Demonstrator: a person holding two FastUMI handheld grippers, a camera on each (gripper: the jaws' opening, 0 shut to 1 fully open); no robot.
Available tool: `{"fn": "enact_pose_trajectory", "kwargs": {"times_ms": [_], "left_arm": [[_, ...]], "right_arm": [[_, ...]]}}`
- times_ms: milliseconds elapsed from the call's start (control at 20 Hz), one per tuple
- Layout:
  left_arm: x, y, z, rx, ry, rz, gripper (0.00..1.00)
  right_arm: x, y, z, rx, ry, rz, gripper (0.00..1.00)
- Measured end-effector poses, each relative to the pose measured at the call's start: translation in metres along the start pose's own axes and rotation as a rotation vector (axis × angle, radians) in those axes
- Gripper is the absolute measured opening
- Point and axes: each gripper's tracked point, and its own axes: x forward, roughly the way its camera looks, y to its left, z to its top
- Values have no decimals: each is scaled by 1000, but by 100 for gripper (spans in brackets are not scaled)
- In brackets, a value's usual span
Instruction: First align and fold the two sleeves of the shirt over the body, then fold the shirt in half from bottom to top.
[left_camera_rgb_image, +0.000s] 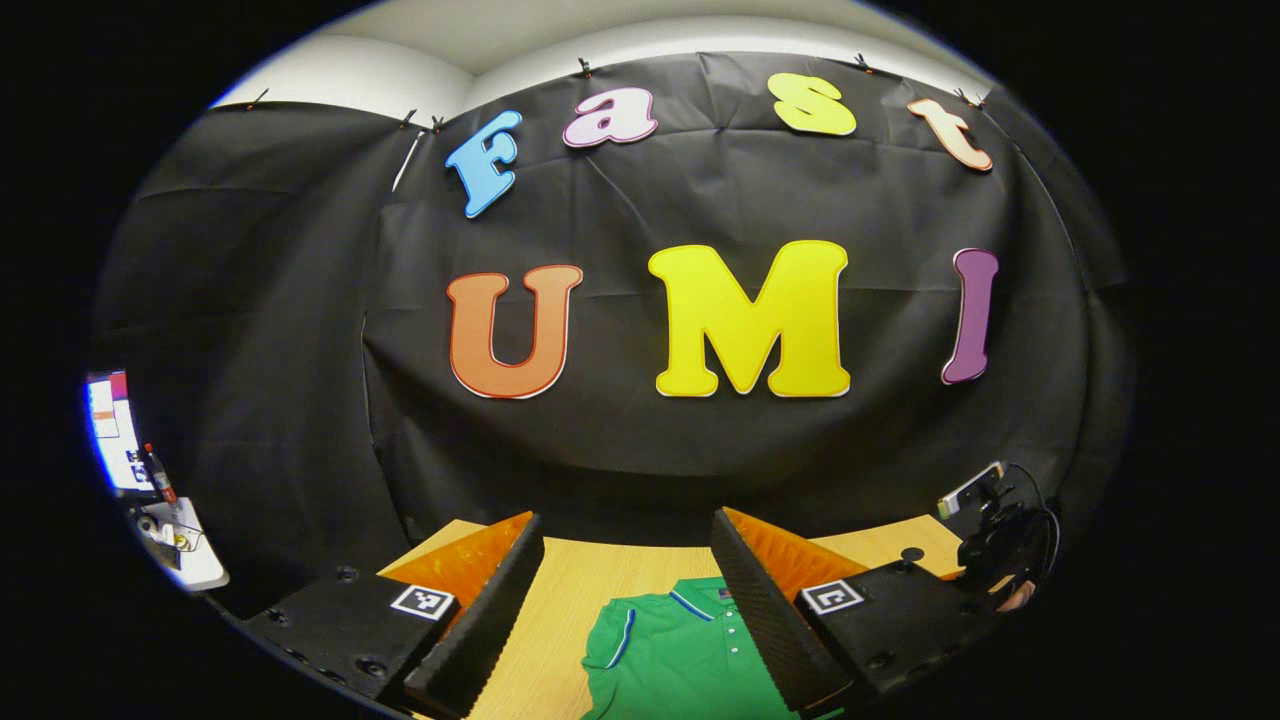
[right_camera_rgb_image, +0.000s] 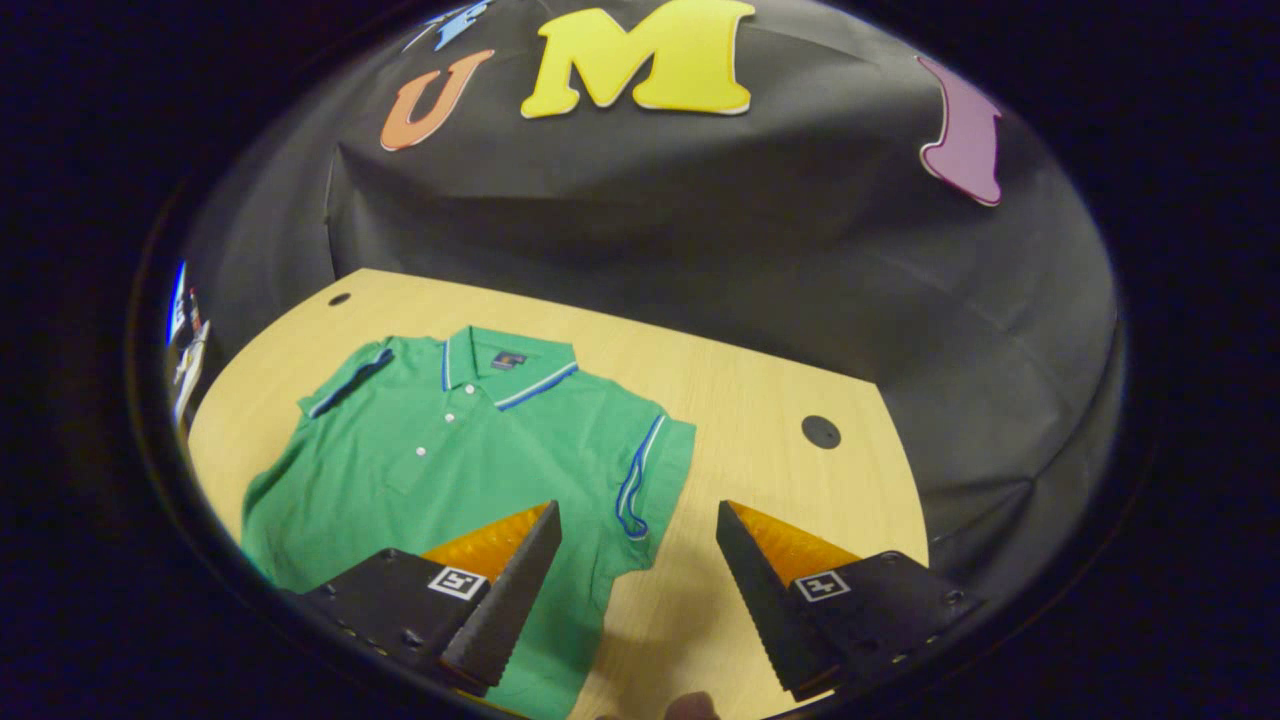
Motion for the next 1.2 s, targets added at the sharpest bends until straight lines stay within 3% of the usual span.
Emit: {"fn": "enact_pose_trajectory", "kwargs": {"times_ms": [250,550,600,750,800,1200], "left_arm": [[10,-3,-18,4,57,34,100],[19,-21,-24,22,79,15,100],[21,-23,-27,16,87,9,100],[24,-28,-32,18,104,-2,100],[25,-29,-30,25,104,-8,100],[25,-38,-27,5,94,-45,100]], "right_arm": [[49,-3,-26,-6,72,28,93],[66,14,-35,19,139,134,45],[63,13,-36,22,149,130,28],[59,11,-33,37,156,125,23],[58,11,-32,58,154,127,2],[28,2,3,173,59,107,1]]}}
